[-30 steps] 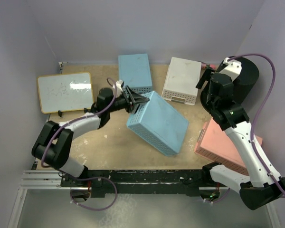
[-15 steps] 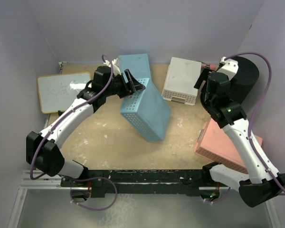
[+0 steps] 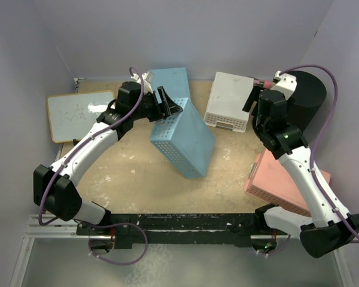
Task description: Turn the large container upside down
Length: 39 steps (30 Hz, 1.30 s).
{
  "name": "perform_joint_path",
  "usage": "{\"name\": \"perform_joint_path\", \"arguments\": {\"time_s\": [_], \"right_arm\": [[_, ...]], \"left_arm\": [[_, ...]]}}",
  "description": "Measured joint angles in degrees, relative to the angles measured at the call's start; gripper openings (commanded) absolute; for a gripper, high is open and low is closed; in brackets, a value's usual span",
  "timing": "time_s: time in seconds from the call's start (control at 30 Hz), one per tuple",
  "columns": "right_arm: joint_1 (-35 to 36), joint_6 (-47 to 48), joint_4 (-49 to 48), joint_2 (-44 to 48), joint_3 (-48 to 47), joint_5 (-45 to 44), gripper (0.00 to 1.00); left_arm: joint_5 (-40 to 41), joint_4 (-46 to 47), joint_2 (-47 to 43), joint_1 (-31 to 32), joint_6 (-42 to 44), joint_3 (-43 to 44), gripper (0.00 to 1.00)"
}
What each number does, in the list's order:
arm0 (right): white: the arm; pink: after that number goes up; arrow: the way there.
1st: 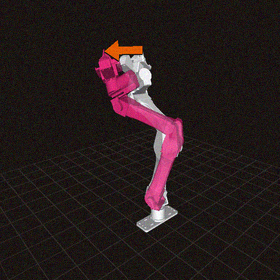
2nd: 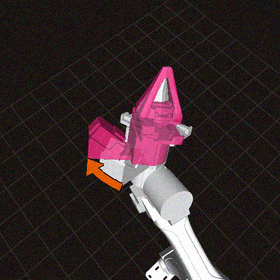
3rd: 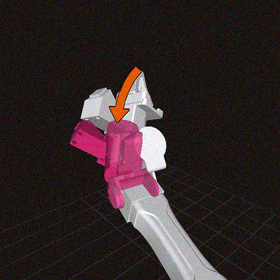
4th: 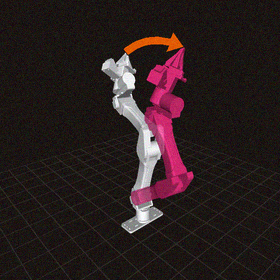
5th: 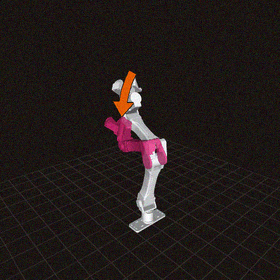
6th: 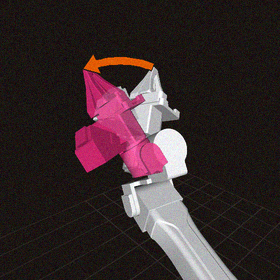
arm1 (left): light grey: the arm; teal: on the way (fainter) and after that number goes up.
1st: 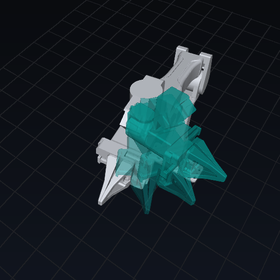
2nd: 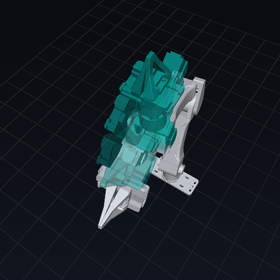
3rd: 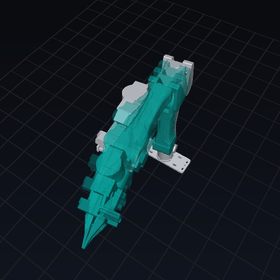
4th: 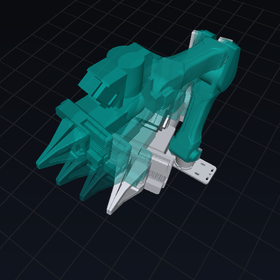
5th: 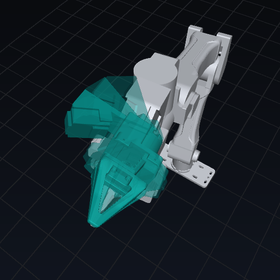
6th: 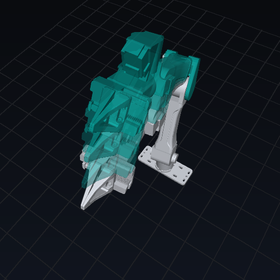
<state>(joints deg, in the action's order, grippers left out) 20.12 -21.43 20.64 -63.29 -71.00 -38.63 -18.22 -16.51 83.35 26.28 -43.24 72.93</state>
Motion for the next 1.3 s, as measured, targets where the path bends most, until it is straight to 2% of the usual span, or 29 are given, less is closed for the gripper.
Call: {"name": "perform_joint_path", "arguments": {"time_s": [0.33,0.7,0.83,1.1,1.2,1.3], "right_arm": [[0.0,0.0,0.0,-0.2,0.0,0.61,0.84],[0.0,0.31,-0.52,-0.11,0.15,2.91,0.84],[-0.13,2.69,-2.82,0.24,1.29,13.68,0.91],[-0.24,7.52,-6.8,-4.87,0.96,45.72,0.93],[-0.2,8.13,-7.06,-7.17,0.96,52.13,0.93],[-0.2,8.37,-7.02,-7.89,0.96,54.93,0.94]], "left_arm": [[-8.26,-2.03,-1.57,-0.76,2.08,0.31,0.7],[-19.91,3.39,-2.69,-1.62,-0.92,-5.88,0.71],[-21.27,3.52,-2.67,-2.54,-2.16,-7.52,0.7],[-24.92,8.15,-3.23,-4.98,-6.03,-8.68,0.71],[-26.27,10.69,-3.76,-5.51,-8.09,-9.53,0.71],[-26.82,10.97,-4.31,-6.05,-8.13,-9.66,0.71]]}}
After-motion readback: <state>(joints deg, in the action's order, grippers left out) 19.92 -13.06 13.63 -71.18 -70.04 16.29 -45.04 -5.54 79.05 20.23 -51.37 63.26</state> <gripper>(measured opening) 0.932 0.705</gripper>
